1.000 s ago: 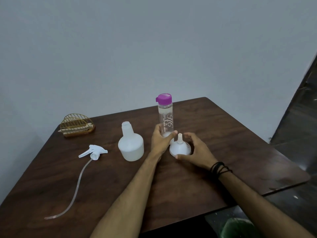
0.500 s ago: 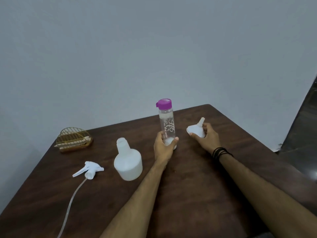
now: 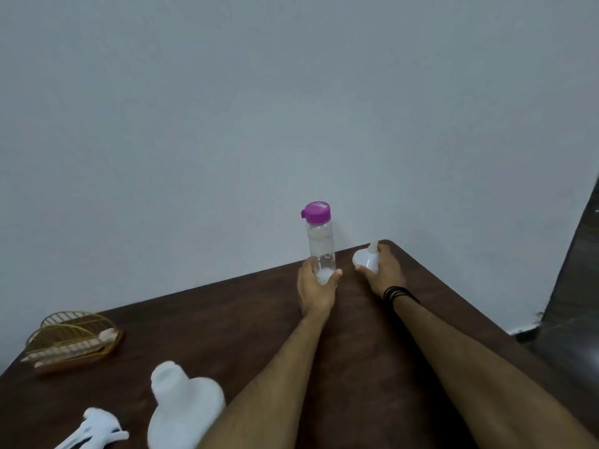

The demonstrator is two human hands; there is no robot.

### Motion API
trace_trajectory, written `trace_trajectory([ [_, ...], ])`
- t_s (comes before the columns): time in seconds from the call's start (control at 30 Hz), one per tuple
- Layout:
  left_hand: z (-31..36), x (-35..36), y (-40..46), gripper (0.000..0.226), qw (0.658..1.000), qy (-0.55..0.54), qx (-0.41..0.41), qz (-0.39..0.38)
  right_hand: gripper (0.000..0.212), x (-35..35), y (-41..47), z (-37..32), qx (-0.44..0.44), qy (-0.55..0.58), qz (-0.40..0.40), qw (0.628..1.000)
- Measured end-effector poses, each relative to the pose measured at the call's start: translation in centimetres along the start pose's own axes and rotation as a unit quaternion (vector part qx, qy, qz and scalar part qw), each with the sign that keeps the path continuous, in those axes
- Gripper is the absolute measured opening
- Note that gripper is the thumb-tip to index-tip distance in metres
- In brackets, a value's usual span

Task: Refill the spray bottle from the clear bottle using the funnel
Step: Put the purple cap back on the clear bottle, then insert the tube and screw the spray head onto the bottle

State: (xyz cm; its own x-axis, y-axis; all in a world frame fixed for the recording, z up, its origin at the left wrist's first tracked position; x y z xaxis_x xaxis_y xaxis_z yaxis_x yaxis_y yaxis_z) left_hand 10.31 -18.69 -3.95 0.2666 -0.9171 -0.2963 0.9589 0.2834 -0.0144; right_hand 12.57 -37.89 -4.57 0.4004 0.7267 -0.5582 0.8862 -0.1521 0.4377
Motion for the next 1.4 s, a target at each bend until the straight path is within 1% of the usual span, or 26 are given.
trace_trajectory([
  [0.1, 0.2, 1.5, 2.0, 0.061, 1.000, 0.021, 0.005, 0.001, 0.068, 0.6, 1.1, 1.0, 0.017, -0.026, 0.004, 1.000],
  [0.2, 0.2, 2.3, 3.7, 0.066, 0.999, 0.035, -0.015, 0.013, 0.068, 1.1, 1.5, 2.0, 0.043, -0.041, 0.006, 0.998],
  [0.3, 0.0, 3.0, 4.8, 0.068, 0.999, 0.035, -0.028, 0.019, 0.066, 1.7, 1.8, 2.6, 0.044, -0.066, -0.007, 0.997],
  [0.37, -0.3, 3.3, 5.0, 0.068, 0.999, 0.039, -0.024, 0.023, 0.069, 1.9, 1.9, 2.8, 0.042, -0.086, -0.018, 0.995],
  [0.47, -0.8, 3.3, 4.9, 0.072, 0.997, 0.063, -0.020, 0.033, 0.083, 2.2, 1.7, 2.8, 0.047, -0.094, -0.023, 0.994],
  [0.5, -0.8, 3.2, 4.8, 0.078, 0.996, 0.077, -0.023, 0.033, 0.089, 2.1, 1.6, 2.7, 0.048, -0.090, -0.018, 0.995],
  [0.6, -0.9, 2.4, 3.8, 0.102, 0.992, 0.115, -0.051, 0.019, 0.106, 1.6, 1.3, 2.4, 0.041, -0.076, 0.000, 0.996],
  [0.67, -1.3, 1.5, 2.4, 0.109, 0.987, 0.150, -0.051, 0.005, 0.110, 1.1, 1.0, 1.9, 0.023, -0.081, 0.017, 0.996],
  [0.73, -1.8, 0.6, 0.5, 0.104, 0.979, 0.200, -0.030, -0.003, 0.106, 0.5, 0.3, 0.8, -0.014, -0.105, 0.037, 0.994],
  [0.8, -2.4, -0.4, -1.4, 0.092, 0.968, 0.251, 0.003, -0.019, 0.099, 0.4, -0.7, -0.6, -0.059, -0.128, 0.036, 0.989],
  [0.9, -2.9, -1.7, -4.7, 0.076, 0.943, 0.323, 0.054, -0.057, 0.093, 1.1, -3.0, -2.6, -0.104, -0.158, -0.017, 0.982],
  [1.0, -3.4, -3.2, -8.2, 0.066, 0.922, 0.369, 0.089, -0.075, 0.087, 2.0, -6.1, -4.6, -0.129, -0.152, -0.065, 0.978],
  [1.13, -4.4, -5.4, -13.2, 0.061, 0.910, 0.383, 0.125, -0.093, 0.078, 2.6, -10.6, -7.5, -0.138, -0.116, -0.107, 0.978],
  [1.3, -5.8, -9.7, -18.9, 0.054, 0.905, 0.364, 0.175, -0.130, 0.061, 3.4, -16.0, -11.2, -0.151, -0.042, -0.112, 0.981],
  [1.4, -6.6, -13.6, -21.3, 0.043, 0.904, 0.356, 0.199, -0.131, 0.051, 4.4, -18.8, -13.9, -0.162, 0.024, -0.109, 0.980],
])
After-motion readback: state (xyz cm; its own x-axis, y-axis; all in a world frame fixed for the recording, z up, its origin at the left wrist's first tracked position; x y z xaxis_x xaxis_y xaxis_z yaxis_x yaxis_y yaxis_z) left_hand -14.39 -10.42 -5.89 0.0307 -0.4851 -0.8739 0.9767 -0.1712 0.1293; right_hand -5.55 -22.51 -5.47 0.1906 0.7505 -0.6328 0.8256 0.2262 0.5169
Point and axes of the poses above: each hand's wrist, its own y-axis towards the middle knuckle, its own x-axis out of the palm, z = x × y, the point moved 5 cm from there along y, towards the middle knuckle, and after that the axes turned 15 degrees about -x, right-handed, at the moved point
